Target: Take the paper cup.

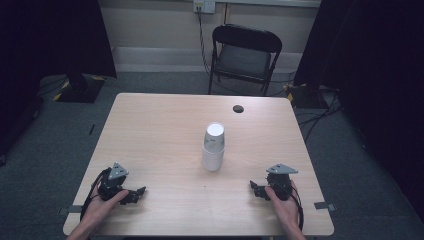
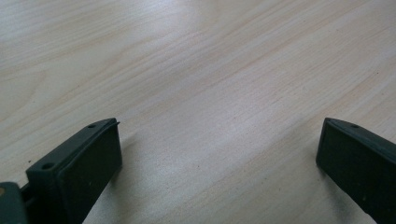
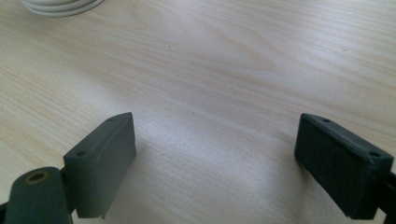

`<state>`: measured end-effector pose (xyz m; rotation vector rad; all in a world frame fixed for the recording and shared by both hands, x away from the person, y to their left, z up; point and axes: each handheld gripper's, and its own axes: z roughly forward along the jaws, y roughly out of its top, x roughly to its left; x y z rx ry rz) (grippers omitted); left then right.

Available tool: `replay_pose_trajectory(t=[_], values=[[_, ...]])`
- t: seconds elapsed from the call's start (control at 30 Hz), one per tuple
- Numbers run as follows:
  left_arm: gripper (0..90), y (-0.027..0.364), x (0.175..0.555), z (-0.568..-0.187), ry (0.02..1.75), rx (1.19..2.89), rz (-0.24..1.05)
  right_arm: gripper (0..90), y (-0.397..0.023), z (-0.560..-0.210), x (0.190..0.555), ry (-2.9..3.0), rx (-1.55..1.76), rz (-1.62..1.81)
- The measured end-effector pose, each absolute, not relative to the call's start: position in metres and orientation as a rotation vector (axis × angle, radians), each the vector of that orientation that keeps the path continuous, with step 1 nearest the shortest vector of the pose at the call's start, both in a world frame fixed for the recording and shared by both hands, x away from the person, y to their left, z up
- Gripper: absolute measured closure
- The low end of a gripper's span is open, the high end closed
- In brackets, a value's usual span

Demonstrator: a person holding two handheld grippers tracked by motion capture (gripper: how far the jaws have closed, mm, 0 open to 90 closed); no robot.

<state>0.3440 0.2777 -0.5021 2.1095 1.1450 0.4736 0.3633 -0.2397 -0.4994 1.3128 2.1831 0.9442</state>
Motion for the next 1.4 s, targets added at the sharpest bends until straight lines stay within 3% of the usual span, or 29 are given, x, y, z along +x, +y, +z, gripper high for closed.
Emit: replay_pose_trajectory(t=[0.63, 1.13, 1.4], values=[[0.0, 0.276, 0.344, -0.502, 1.165, 2.095, 0.479, 14.1, -0.234, -0.495, 0.359, 2.177, 1.299, 0.945], [0.0, 0.277, 0.344, -0.502, 1.152, 2.106, 0.476, 20.5, -0.208, -0.461, 0.349, 2.223, 1.18, 1.19], [0.0, 0.277, 0.344, -0.502, 1.15, 2.107, 0.476, 17.2, -0.193, -0.444, 0.354, 2.221, 1.094, 1.274]])
